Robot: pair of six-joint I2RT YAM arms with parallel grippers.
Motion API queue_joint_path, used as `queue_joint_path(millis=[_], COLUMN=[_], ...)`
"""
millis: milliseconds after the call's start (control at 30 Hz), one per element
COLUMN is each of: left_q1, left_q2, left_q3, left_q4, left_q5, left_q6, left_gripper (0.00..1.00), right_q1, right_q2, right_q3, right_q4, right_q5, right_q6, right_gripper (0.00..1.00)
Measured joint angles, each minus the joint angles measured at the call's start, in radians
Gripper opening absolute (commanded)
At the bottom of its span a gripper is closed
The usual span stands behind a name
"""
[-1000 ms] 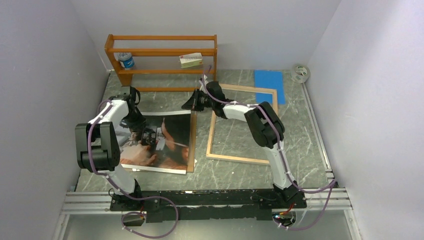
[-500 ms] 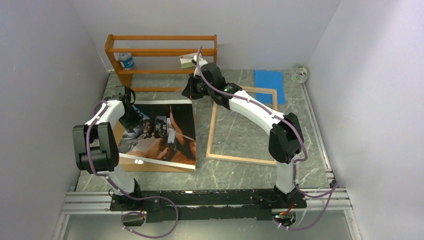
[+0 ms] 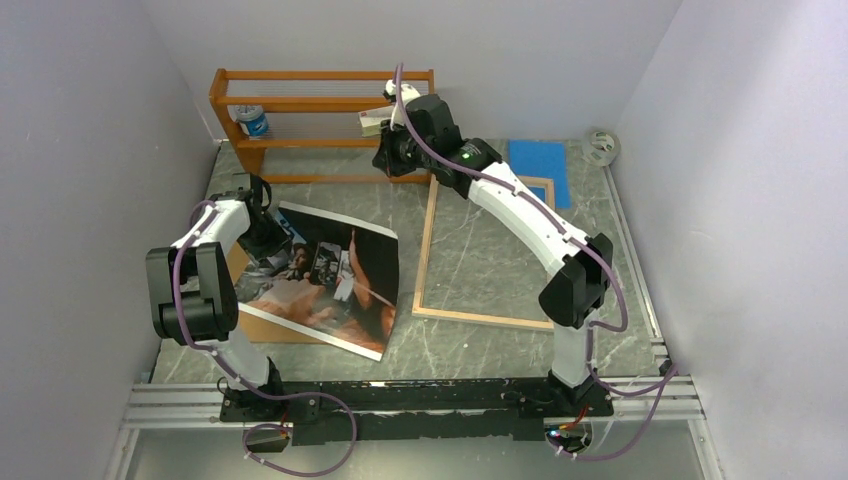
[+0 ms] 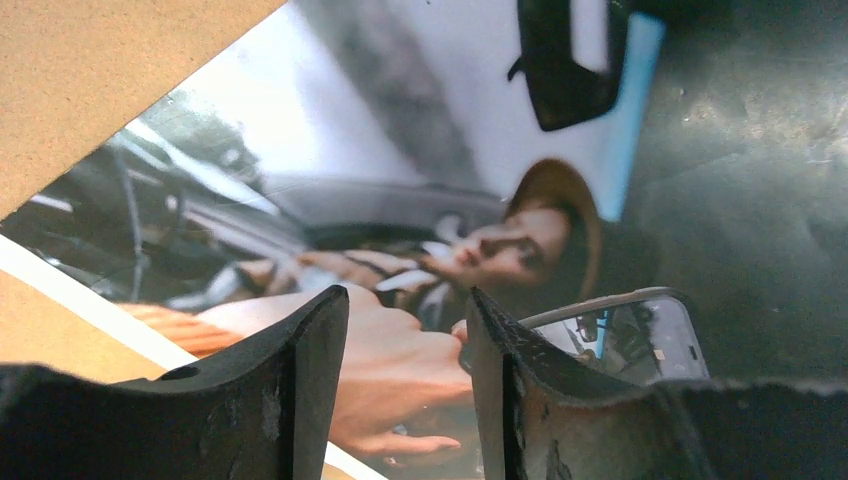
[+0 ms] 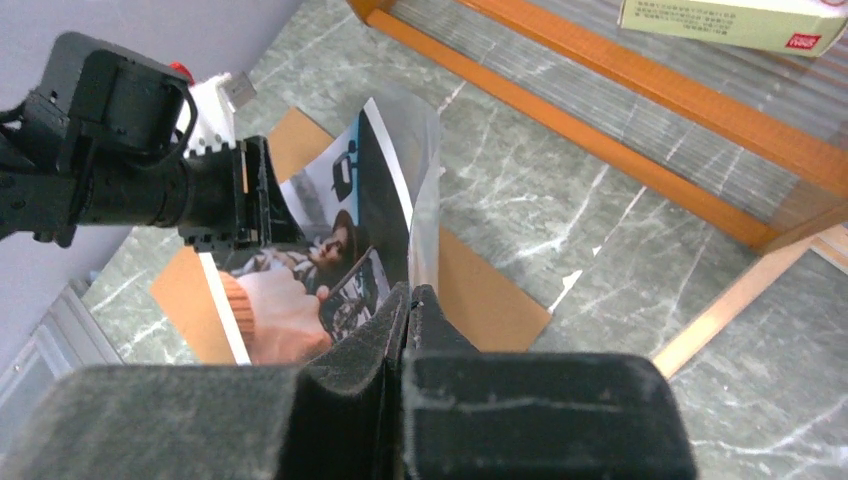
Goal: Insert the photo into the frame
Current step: Pick up the photo frame item at the center of the board.
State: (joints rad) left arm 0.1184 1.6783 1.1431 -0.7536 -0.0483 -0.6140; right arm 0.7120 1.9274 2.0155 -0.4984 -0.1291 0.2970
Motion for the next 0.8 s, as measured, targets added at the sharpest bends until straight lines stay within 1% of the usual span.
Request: queue_joint_path(millis=[133, 300, 433, 500, 600, 700, 800], left_q1=[0.000, 0.001, 0.002, 0.002, 0.002, 0.002, 0.003], left_q2=[0.000, -0.001, -0.013, -0.019, -0.025, -0.036, -0.061], left_q3=[0.000, 0.041, 0.128, 0.186, 0.278, 0.343, 0.366], left_q4=[-0.002, -0.042, -0.057, -0.060, -0.065, -0.062, -0.039], left_q5=[0.004, 0.050, 0.127, 0.167, 0.220, 0.271, 0.334], left_q6=[0.000, -0.002, -0.019, -0.032, -0.045, -0.061, -0.062], left_gripper=[0.57, 0.70, 0.77, 0.78, 0.82, 0.86, 0.87], right_q1=[-0.004, -0.020, -0.037, -0.045, -0.051, -0.051, -0.051], right_q2=[-0.018, -0.073, -0.185, -0.261, -0.347, -0.394, -0.421], right_q3=[0.000, -0.002, -0.053, -0.106, -0.134, -0.134, -0.134], right_q4=[-0.045, -0.089, -0.092, -0.076, -0.070, -0.039, -0.014], right_q5=[0.019, 0.040, 0.069, 0.071, 0.062, 0.034, 0.003], right_q6=[-0.026, -0.049, -0.059, -0.058, -0.059, -0.061, -0.063], right_gripper=[0.00, 0.00, 0.00, 0.00, 0.00, 0.00, 0.00])
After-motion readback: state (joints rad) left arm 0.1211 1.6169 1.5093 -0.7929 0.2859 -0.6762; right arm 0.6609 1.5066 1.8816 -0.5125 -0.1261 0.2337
